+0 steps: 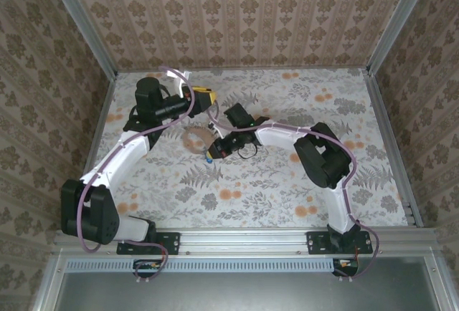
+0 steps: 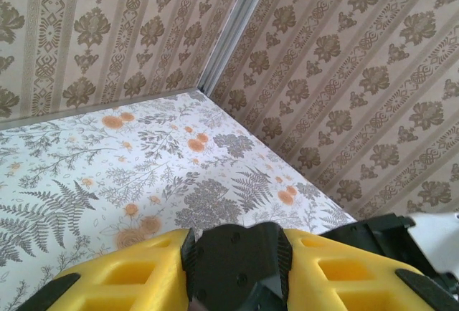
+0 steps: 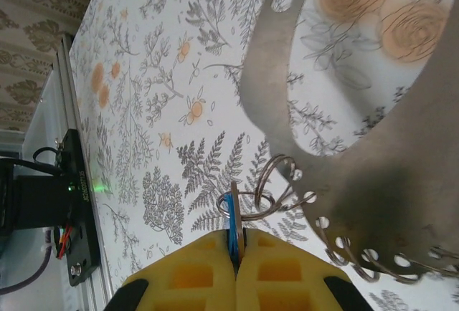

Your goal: Put the keys on the keyring

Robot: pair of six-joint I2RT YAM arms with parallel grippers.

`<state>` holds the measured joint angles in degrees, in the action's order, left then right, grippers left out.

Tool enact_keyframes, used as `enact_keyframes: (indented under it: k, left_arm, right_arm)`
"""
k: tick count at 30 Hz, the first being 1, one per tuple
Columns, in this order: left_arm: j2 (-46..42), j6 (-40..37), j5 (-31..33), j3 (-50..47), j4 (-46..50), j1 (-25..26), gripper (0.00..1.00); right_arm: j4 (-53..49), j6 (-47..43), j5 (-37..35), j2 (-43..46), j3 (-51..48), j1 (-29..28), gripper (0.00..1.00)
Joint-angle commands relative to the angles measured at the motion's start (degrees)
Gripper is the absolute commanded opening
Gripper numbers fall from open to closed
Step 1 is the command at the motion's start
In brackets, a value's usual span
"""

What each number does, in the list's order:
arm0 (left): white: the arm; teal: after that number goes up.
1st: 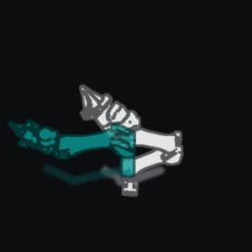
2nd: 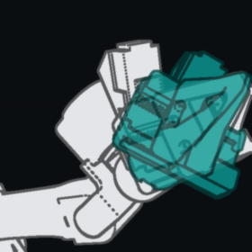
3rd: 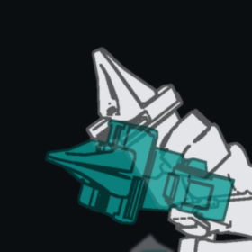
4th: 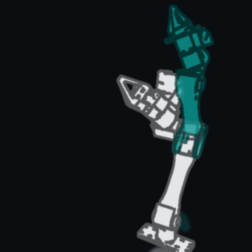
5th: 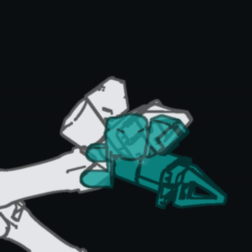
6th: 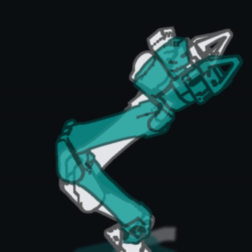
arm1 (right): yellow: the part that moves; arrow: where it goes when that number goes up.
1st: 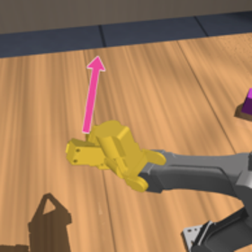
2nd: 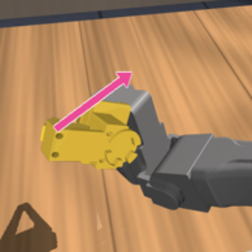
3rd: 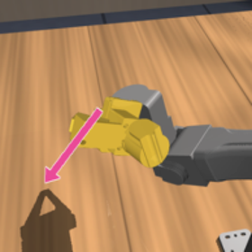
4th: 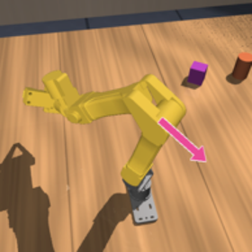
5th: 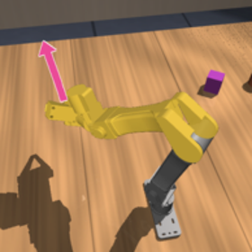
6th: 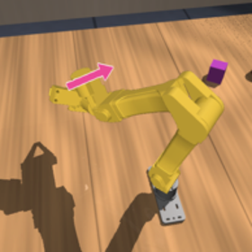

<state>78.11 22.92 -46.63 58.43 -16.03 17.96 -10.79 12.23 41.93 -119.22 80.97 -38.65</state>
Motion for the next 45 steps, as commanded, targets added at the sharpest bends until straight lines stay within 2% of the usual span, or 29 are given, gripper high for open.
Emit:
enact_keyframes:
  k: [1,4,8,11,16,19,22,23,25,26,28,29,30,32,35,37,38,42,45]
  left_arm:
    - [-1.96,0.81,0.31,-0.86,-1.13,0.15,0.37]
    - [-1.71,1.15,0.40,-0.89,-1.17,0.13,0.37]
    - [-1.12,1.59,0.40,-0.90,-1.26,0.13,0.37]
    - [-0.80,1.93,0.23,-0.78,-1.19,0.20,0.37]
    - [-1.02,2.01,0.24,-0.65,-0.86,0.24,0.37]
    - [-1.91,1.43,1.25,-1.00,-0.18,0.15,0.38]
    - [-3.31,1.27,3.48,-2.21,-0.23,-0.20,0.44]
    - [-4.01,1.12,4.90,-2.75,-0.16,-0.43,0.47]
    - [-5.72,0.87,8.84,-4.27,0.51,-1.05,0.59]
    - [-6.83,0.42,12.28,-5.32,0.91,-1.49,0.63]
    - [-9.29,-0.96,19.34,-7.59,2.32,-2.34,0.70]
    - [-10.69,-1.50,23.47,-9.22,2.61,-2.93,0.74]
    - [-11.94,-1.64,27.85,-10.96,2.38,-3.72,0.75]
    - [-14.30,-2.39,34.42,-14.52,1.41,-5.50,0.79]
    - [-17.70,-4.41,45.02,-19.68,-0.09,-8.18,0.83]
    - [-19.45,-6.68,50.09,-23.56,-2.93,-9.59,0.99]
    - [-20.18,-8.16,52.39,-25.15,-4.00,-10.25,1.00]
    - [-20.75,-12.80,55.26,-29.07,-3.78,-12.82,1.00]
    - [-19.28,-16.16,58.50,-32.29,-6.67,-13.19,1.00]
  right_arm:
    - [1.91,2.82,-0.81,-0.74,-2.57,-1.01,0.00]
    - [3.22,3.91,-0.85,-0.62,-4.62,-2.31,0.02]
    - [3.52,5.05,-0.67,-0.59,-5.56,-4.49,0.26]
    - [3.59,5.50,0.00,0.11,-5.81,-6.58,0.39]
    - [6.68,6.94,2.62,4.34,-8.82,-8.61,0.48]
    - [8.87,8.25,2.64,8.15,-12.42,-6.88,0.52]
    - [8.00,8.19,1.49,12.19,-14.69,-3.81,0.57]
    - [7.15,7.61,0.68,13.66,-15.23,-2.79,0.60]
    - [5.31,6.46,-0.54,16.23,-16.07,-0.47,0.68]
    - [4.20,6.03,-1.29,17.53,-16.36,1.08,0.76]
    - [2.60,5.34,-3.00,20.06,-17.07,4.13,0.83]
    - [2.19,5.23,-3.91,21.73,-17.66,5.97,0.96]
    - [1.60,5.07,-4.90,23.36,-18.14,7.93,0.98]
    - [-0.17,4.37,-9.57,26.56,-18.61,11.16,1.00]
    - [-1.36,3.89,-21.06,31.38,-19.67,15.76,1.00]
    - [-0.55,4.72,-27.82,34.05,-21.00,18.95,1.00]
    - [0.60,5.50,-31.40,35.38,-22.00,20.83,1.00]
    - [9.20,5.62,-41.41,39.12,-28.37,27.40,1.00]
    - [16.41,2.01,-52.82,42.05,-34.61,29.04,1.00]
